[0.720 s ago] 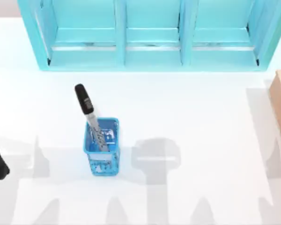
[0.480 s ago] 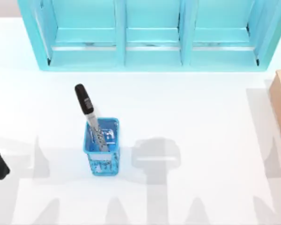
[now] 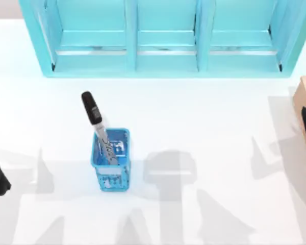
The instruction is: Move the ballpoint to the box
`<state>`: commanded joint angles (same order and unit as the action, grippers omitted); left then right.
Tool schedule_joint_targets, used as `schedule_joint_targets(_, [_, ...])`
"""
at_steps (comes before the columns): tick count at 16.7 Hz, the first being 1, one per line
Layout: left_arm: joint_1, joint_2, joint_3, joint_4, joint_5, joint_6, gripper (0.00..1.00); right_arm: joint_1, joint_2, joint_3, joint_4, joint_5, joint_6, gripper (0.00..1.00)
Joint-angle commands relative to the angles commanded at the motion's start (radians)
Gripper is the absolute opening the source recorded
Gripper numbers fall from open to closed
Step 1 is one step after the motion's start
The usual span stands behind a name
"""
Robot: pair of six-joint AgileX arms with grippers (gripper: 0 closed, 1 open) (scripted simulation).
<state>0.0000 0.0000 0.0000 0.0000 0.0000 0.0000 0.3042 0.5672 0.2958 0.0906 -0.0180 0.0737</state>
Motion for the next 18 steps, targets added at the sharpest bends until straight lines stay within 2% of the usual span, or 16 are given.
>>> schedule_joint_targets(11, [0.000,0.000,0.000,0.000,0.000,0.000,1.00,0.465,0.899,0.442,0.123,-0.019,0.106,1.00])
schedule_joint_targets(14, [0.000,0.000,0.000,0.000,0.000,0.000,1.00,0.541,1.046,0.521,0.148,-0.020,0.123,1.00])
schedule_joint_targets(18, [0.000,0.000,0.000,0.000,0.000,0.000,1.00,0.580,1.117,0.565,0.164,-0.019,0.131,1.00])
